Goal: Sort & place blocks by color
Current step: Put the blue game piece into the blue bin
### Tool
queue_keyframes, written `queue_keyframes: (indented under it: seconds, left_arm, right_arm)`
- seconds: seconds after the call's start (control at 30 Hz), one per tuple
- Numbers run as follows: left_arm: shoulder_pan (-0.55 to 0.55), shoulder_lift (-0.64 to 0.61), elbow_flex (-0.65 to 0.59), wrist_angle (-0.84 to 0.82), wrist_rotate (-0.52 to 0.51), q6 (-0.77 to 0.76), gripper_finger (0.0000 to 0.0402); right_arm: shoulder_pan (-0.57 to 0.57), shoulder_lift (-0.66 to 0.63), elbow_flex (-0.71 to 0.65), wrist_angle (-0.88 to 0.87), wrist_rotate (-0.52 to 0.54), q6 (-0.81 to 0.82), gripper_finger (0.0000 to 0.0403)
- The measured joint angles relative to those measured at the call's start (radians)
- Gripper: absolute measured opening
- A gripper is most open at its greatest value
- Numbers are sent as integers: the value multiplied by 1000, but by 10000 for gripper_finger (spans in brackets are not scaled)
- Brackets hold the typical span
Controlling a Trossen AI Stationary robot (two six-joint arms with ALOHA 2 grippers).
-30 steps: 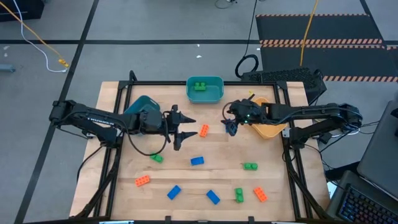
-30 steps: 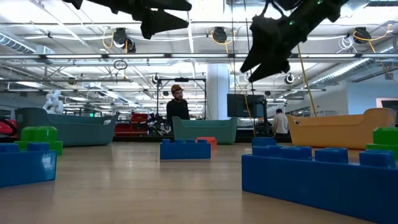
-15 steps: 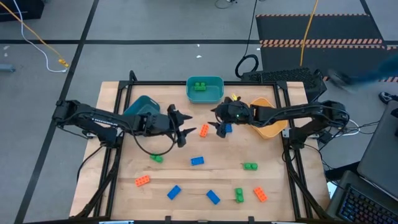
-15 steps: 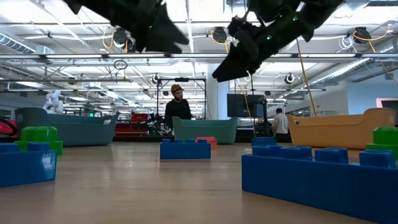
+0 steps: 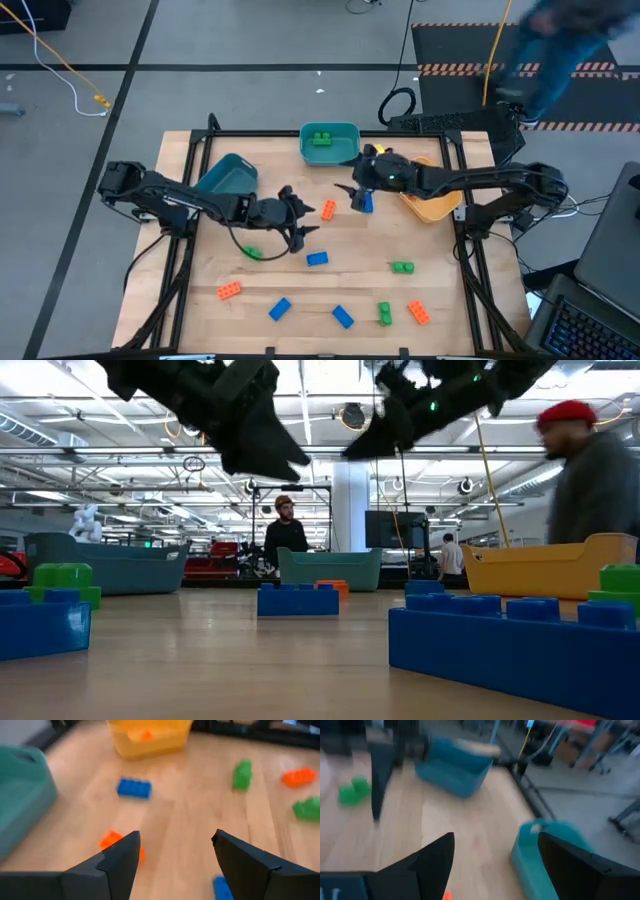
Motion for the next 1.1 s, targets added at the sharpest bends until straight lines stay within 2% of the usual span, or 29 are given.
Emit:
queue_keyframes:
  seconds: [0.17,0.37,0.7,0.93,1.1]
  left_arm:
    - [-52,32,11,-29,14,-48,255]
    - [-141,76,22,-2,14,-71,255]
    - [-183,205,37,37,62,-154,255]
    - [-165,319,141,-56,50,-109,255]
    - [-143,379,204,-169,89,-97,255]
  right_arm:
    - [33,-147,2,71,-4,113,279]
    - [98,-244,2,18,4,132,279]
    - [113,-238,0,-89,180,41,279]
    - [98,-248,0,-75,184,-34,279]
    - [78,-263,1,-82,185,-48,279]
